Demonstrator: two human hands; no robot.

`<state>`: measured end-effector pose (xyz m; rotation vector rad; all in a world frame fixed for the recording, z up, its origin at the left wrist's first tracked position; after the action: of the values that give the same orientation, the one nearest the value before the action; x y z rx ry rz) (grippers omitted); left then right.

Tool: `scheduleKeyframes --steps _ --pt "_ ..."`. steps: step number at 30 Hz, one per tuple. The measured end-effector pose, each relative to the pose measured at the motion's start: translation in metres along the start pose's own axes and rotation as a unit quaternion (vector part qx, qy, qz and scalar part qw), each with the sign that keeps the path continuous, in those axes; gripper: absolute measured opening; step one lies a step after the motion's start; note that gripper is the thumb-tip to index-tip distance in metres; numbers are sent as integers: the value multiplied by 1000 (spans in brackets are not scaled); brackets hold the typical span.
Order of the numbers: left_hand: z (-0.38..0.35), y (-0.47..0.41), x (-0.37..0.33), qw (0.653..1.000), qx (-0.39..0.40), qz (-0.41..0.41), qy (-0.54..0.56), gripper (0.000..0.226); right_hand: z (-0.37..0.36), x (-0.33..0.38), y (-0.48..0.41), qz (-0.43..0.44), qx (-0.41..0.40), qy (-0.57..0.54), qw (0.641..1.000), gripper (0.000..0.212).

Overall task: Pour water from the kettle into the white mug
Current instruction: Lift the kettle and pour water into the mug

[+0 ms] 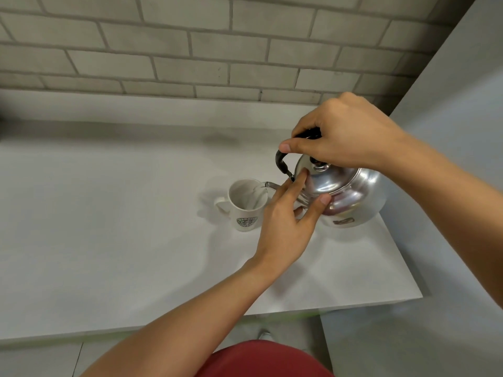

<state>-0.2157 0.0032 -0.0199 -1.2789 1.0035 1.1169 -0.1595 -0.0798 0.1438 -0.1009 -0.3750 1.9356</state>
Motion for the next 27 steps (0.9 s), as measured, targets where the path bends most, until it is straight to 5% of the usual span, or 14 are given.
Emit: scheduleKeyframes --steps 27 --pt "-13 0 2 995 -16 29 98 60 2 8 -8 49 47 53 996 54"
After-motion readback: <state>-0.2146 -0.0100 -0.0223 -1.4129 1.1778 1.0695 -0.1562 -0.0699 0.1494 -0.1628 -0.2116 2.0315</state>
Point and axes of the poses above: each hand's wrist, its own y-axis away from the middle knuckle, its own z-axis out of the back of the hand, x = y × z, the point moved 4 cm from there along -y, towards the middle knuckle, and after that the axes turned 9 degrees about -x, right-handed, at the moved point
